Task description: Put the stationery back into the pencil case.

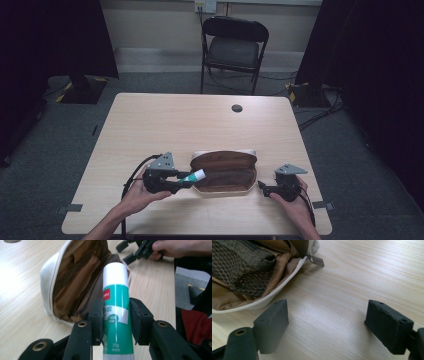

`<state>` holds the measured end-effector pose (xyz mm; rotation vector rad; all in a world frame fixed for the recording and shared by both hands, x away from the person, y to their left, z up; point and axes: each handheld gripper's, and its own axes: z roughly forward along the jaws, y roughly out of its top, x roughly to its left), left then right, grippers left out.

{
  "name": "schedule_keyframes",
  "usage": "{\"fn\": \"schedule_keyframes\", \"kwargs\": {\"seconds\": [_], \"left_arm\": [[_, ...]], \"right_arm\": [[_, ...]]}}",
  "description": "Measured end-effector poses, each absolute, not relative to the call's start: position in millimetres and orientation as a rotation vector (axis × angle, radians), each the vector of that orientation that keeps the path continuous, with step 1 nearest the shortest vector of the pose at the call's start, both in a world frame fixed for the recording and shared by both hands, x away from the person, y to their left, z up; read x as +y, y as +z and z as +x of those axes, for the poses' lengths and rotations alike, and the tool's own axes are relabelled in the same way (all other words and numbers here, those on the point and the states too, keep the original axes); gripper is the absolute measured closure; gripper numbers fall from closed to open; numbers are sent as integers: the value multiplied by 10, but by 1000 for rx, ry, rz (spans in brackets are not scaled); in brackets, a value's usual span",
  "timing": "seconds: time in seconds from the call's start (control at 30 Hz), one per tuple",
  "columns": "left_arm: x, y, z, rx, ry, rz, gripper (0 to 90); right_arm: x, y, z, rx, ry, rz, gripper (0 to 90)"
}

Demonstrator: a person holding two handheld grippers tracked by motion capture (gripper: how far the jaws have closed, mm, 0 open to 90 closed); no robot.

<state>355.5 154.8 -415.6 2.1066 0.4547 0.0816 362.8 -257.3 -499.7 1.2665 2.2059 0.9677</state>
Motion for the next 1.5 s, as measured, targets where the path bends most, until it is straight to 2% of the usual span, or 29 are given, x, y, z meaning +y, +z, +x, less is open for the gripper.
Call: {"fn": "schedule_keyframes", "kwargs": {"seconds": [1.23,1.5], "left_arm": [[1049,-4396,4002,537,125,2177,657],[956,-4354,4081,530,145,2191,656]], "right_arm": [[-2572,-4997,3628,2206,968,1268,176],[-2573,-4997,3628,2206,968,1266,176]]}}
